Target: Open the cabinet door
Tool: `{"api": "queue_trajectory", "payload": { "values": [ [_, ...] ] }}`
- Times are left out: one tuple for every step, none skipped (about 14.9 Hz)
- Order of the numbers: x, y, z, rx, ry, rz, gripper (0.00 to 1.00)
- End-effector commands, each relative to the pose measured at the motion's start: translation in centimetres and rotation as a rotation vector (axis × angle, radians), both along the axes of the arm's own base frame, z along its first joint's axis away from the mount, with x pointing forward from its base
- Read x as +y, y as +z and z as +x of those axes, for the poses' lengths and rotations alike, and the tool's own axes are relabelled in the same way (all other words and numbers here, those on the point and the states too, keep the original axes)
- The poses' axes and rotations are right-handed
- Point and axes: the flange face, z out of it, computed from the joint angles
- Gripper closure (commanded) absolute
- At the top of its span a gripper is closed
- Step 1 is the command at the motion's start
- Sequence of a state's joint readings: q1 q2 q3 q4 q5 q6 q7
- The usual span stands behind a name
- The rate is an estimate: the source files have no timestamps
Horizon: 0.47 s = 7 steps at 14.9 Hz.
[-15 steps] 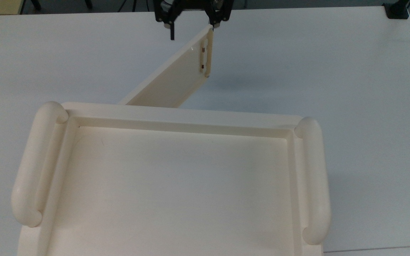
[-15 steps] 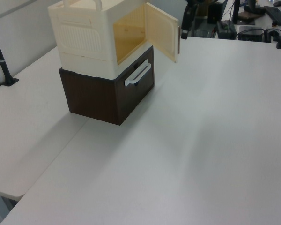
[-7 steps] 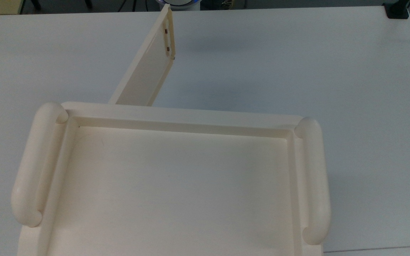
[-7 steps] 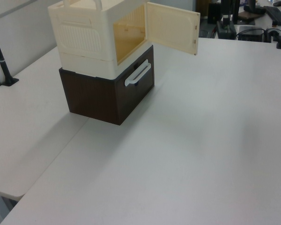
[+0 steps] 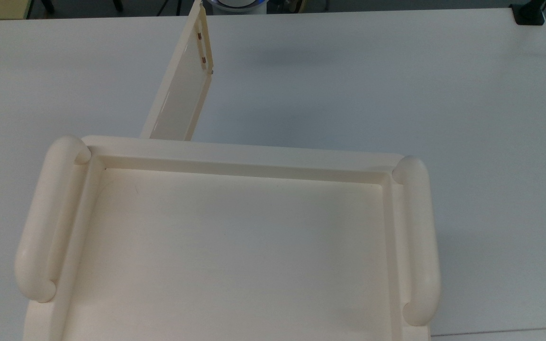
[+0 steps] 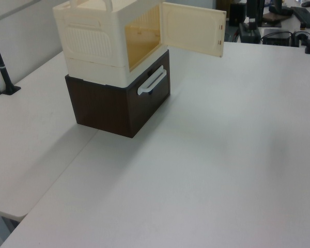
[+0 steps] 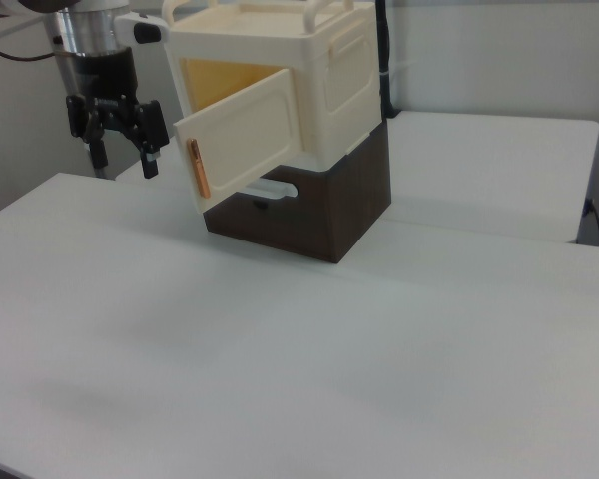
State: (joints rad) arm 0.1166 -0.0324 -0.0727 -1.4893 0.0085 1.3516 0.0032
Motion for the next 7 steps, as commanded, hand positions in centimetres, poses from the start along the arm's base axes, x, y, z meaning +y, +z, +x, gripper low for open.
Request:
{"api": "queue_trajectory", "payload": {
  "values": [
    [-0.4, -0.6, -0.4, -0.005, 0.018, 0.026, 0.0],
    [-0.7, -0.3, -0.3, -0.019, 0.025, 0.029, 0.0],
    [-1.0, -0.3, -0.2, -0.024, 0.037, 0.03, 0.0],
    [-1.3, -0.3, -0.1, -0.029, 0.043, 0.032, 0.0],
    [-1.3, -0.4, 0.2, -0.041, 0.044, 0.03, 0.0],
    [-1.3, -0.4, 0.4, -0.057, 0.041, 0.029, 0.0],
    [-1.3, -0.4, 0.7, -0.067, 0.03, 0.03, 0.0]
  ]
}}
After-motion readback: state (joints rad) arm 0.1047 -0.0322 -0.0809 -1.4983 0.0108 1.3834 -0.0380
